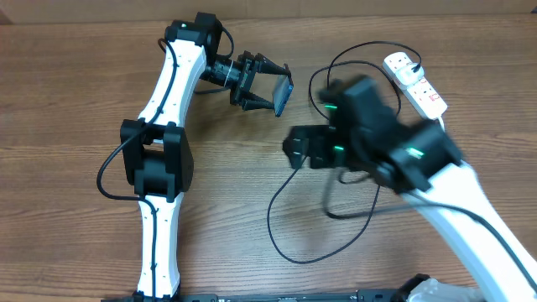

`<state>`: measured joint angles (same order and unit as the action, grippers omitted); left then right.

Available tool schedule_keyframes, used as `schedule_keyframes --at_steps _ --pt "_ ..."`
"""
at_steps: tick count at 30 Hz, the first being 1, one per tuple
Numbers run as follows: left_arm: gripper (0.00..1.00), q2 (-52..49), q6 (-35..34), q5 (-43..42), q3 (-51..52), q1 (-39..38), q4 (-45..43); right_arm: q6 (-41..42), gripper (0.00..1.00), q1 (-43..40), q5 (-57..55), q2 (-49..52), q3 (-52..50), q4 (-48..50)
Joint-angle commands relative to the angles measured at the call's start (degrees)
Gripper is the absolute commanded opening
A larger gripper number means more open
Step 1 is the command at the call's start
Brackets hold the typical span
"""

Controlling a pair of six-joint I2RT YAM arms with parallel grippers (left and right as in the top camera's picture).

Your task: Plug charger to phone and switch on socket

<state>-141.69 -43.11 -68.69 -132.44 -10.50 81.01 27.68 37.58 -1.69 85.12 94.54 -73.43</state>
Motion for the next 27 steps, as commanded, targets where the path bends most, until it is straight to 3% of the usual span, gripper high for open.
schedule_keyframes --at_steps 1,6,16,23,25,27 --pt "0.64 0.0 -2.2 0.2 -1.8 -0.5 -0.3 5.4 0.99 1.9 -14.6 7.1 5.2 -0.8" --pt "0.64 0.0 -2.2 0.1 -1.8 -0.6 -0.3 5.4 1.00 1.7 -11.2 13.3 5.2 4.3" --pt "0.64 0.0 -2.1 -3.5 -1.8 -0.6 -0.3 5.9 1.00 1.7 -10.7 14.1 5.0 20.0" --pt "0.65 0.0 -2.1 -4.8 -1.8 -0.6 -0.3 23.7 1.00 -0.2 -18.0 14.7 4.2 15.2" --pt "0.64 0.0 -2.1 -4.9 -1.8 -0.6 -0.3 23.7 1.00 -0.7 -17.6 14.7 4.1 16.1" --pt "0.64 0.0 -2.1 -4.8 -1.8 -0.6 -0.3 23.1 0.90 -0.9 -17.4 14.7 4.1 17.5"
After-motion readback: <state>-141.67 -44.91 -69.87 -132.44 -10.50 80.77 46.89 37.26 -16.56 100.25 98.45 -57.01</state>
